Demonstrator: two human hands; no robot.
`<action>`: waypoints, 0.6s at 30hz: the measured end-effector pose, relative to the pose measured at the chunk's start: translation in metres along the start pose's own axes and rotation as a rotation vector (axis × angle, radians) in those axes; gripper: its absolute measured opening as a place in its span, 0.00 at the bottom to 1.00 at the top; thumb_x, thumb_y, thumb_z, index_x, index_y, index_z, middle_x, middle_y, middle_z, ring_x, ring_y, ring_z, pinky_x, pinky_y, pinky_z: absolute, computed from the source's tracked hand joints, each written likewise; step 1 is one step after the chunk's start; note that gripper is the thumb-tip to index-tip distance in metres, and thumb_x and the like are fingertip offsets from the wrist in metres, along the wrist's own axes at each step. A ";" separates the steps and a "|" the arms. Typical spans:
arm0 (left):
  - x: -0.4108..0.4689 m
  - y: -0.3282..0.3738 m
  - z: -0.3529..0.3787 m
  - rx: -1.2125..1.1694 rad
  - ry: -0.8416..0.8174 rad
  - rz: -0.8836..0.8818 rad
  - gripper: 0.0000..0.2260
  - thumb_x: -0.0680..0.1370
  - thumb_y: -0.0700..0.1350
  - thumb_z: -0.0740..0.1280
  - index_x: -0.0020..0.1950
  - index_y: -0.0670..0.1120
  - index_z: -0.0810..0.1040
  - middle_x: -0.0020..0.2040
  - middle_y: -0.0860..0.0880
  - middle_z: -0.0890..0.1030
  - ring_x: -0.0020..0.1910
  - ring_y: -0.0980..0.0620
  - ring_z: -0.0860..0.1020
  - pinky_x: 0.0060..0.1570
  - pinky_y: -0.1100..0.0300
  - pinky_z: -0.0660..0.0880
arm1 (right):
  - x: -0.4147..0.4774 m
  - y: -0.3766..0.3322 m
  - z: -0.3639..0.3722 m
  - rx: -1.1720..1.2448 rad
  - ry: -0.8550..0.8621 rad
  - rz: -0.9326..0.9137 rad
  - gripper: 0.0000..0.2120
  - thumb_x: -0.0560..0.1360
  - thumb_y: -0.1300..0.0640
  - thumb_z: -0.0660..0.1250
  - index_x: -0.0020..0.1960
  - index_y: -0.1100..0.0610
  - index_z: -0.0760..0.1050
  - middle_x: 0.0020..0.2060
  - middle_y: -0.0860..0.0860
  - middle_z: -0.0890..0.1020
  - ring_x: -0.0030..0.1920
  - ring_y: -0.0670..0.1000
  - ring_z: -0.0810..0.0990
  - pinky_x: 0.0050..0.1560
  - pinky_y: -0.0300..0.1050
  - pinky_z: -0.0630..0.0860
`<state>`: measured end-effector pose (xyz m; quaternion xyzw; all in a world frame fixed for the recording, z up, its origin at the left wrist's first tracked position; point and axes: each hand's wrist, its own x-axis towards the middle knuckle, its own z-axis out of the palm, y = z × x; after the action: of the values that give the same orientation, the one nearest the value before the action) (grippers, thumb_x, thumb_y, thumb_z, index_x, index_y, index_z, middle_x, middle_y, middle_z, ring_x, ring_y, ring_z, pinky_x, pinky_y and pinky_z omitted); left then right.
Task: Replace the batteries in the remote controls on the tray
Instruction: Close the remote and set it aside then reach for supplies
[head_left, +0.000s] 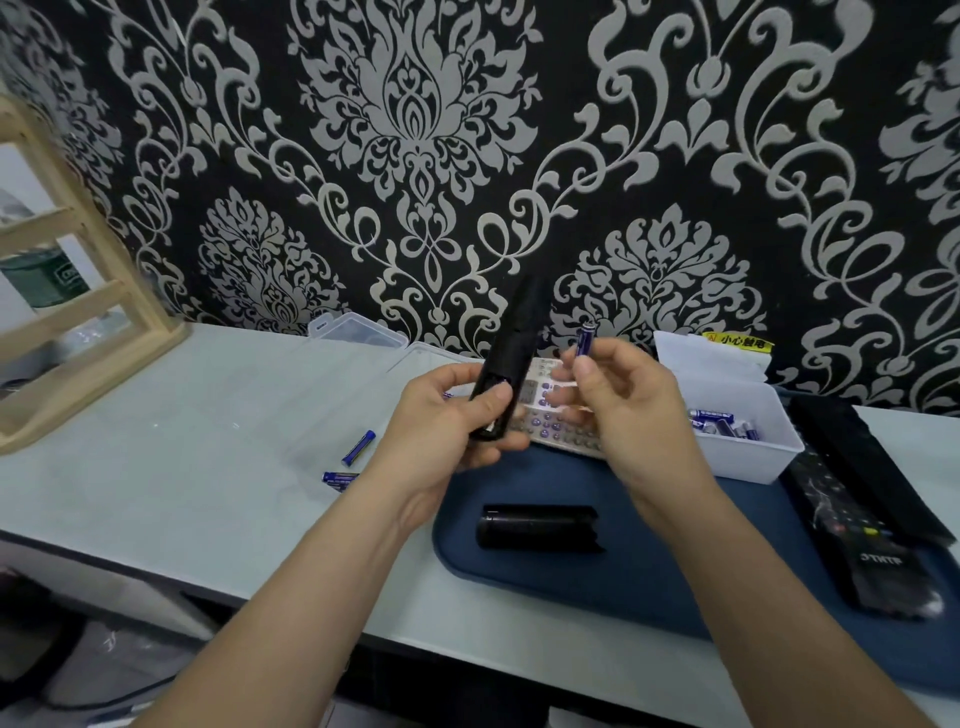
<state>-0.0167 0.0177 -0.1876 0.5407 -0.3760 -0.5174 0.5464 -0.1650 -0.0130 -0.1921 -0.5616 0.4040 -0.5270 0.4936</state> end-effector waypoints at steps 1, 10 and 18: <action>0.001 -0.001 -0.001 0.000 -0.017 -0.001 0.09 0.79 0.40 0.66 0.59 0.44 0.76 0.39 0.45 0.84 0.29 0.51 0.80 0.22 0.67 0.68 | 0.001 0.000 -0.002 -0.058 -0.014 -0.030 0.10 0.82 0.62 0.60 0.50 0.51 0.78 0.37 0.49 0.79 0.35 0.41 0.79 0.38 0.35 0.77; -0.001 0.002 -0.007 0.033 -0.355 0.005 0.18 0.79 0.31 0.60 0.66 0.45 0.73 0.44 0.45 0.81 0.33 0.54 0.74 0.30 0.67 0.69 | 0.003 0.000 -0.011 -0.673 -0.083 -0.382 0.11 0.77 0.65 0.66 0.54 0.54 0.84 0.47 0.47 0.79 0.47 0.42 0.75 0.49 0.26 0.68; -0.003 -0.001 -0.009 0.185 -0.432 0.103 0.18 0.76 0.29 0.64 0.62 0.44 0.76 0.45 0.48 0.83 0.37 0.53 0.79 0.39 0.67 0.76 | -0.002 -0.003 -0.007 -0.758 -0.222 -0.604 0.12 0.73 0.69 0.65 0.50 0.62 0.84 0.44 0.56 0.76 0.42 0.53 0.77 0.44 0.25 0.75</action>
<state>-0.0090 0.0228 -0.1892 0.4453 -0.5570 -0.5557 0.4274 -0.1722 -0.0112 -0.1901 -0.8463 0.3314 -0.3993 0.1201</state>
